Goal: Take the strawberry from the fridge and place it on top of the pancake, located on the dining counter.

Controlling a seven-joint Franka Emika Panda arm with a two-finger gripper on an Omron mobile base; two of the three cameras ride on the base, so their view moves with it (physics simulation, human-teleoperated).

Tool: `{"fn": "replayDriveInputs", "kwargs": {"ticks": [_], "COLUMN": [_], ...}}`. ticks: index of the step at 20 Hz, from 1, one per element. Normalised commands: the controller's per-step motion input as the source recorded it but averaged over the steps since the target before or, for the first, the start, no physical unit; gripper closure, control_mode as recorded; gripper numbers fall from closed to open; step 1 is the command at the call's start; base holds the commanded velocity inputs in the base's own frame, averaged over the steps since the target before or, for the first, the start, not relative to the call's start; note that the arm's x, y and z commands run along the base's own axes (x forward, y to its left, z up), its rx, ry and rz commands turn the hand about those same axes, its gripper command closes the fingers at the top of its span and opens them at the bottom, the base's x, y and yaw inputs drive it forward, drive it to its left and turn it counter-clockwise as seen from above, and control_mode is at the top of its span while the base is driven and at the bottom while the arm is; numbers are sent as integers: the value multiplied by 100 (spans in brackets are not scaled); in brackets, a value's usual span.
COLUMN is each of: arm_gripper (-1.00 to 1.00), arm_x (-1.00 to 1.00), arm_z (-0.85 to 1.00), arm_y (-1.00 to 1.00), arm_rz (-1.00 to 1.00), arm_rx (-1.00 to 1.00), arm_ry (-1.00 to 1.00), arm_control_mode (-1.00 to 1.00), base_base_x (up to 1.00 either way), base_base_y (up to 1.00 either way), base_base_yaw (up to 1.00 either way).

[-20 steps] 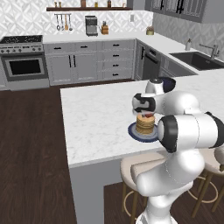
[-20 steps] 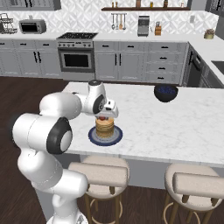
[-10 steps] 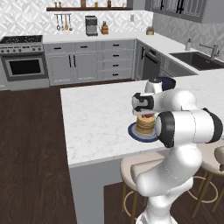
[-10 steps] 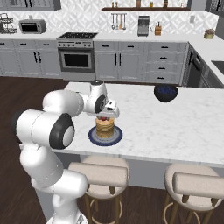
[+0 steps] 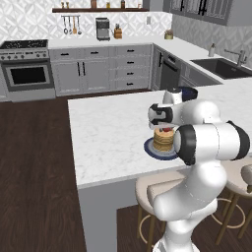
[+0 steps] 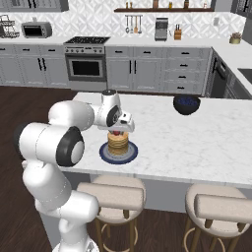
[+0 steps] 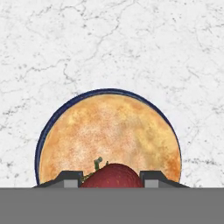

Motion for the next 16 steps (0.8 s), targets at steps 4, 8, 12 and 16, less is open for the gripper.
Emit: {"fn": "replayDriveInputs", "kwargs": {"ticks": [4, 8, 12, 16], "arm_gripper": [-100, -100, -100, -100], "arm_x": [0, 0, 0, 0], "arm_z": [0, 0, 0, 0], "arm_y": [0, 0, 0, 0], "arm_rz": [0, 0, 0, 0], "arm_rx": [0, 0, 0, 0], "arm_ry": [0, 0, 0, 0], "arm_control_mode": [-100, -100, -100, -100], "base_base_x": [0, 0, 0, 0], "base_base_y": [0, 0, 0, 0], "base_base_yaw": [0, 0, 0, 0]}}
